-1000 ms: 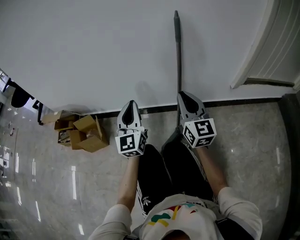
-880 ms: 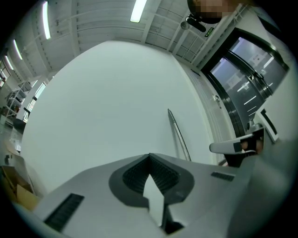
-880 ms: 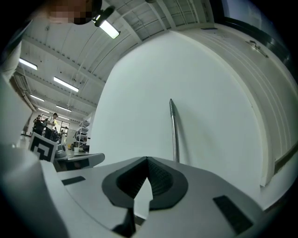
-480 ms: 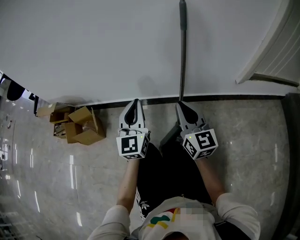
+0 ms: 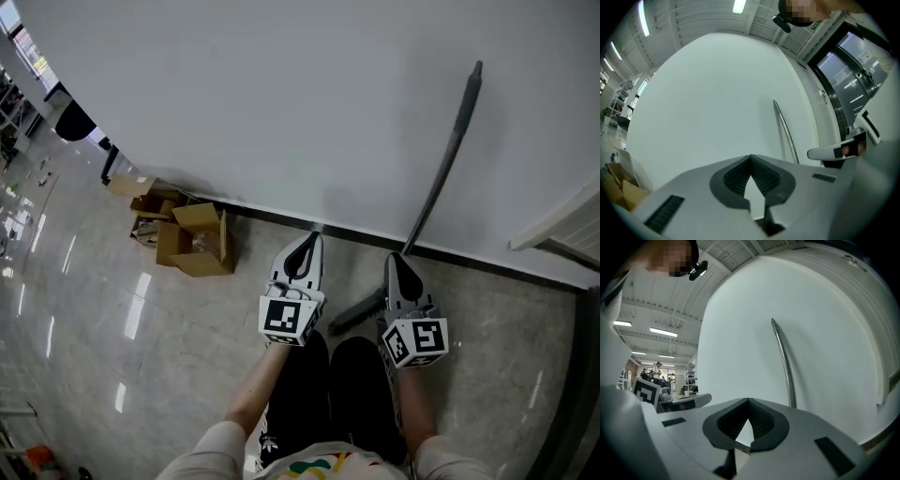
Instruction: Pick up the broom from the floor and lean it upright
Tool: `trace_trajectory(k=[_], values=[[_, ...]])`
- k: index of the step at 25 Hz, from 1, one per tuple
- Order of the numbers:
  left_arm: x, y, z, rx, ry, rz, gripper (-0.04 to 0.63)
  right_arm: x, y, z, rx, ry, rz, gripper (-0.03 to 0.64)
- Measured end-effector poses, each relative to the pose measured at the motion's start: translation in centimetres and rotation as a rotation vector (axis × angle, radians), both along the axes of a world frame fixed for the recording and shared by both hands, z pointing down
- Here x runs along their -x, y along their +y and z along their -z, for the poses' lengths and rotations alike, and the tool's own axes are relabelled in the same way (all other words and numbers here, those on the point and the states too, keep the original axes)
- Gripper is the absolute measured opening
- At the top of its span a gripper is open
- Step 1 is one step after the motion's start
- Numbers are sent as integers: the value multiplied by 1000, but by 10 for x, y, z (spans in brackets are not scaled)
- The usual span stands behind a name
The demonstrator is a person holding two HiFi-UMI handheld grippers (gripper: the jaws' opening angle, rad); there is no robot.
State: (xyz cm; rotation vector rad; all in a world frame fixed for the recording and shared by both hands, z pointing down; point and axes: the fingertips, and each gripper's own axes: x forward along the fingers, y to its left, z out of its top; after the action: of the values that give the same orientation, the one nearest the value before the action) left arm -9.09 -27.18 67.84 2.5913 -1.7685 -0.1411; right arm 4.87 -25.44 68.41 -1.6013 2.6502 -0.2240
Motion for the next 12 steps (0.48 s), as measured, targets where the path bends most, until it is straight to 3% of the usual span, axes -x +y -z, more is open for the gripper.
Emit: trace_trajectory(k=[5,12], values=[[9,14,109,17,10,43,44,3,11,112,54,1,24,12],[3,42,375,-9,25,56,44,6,50,368,33,-10,53,12]])
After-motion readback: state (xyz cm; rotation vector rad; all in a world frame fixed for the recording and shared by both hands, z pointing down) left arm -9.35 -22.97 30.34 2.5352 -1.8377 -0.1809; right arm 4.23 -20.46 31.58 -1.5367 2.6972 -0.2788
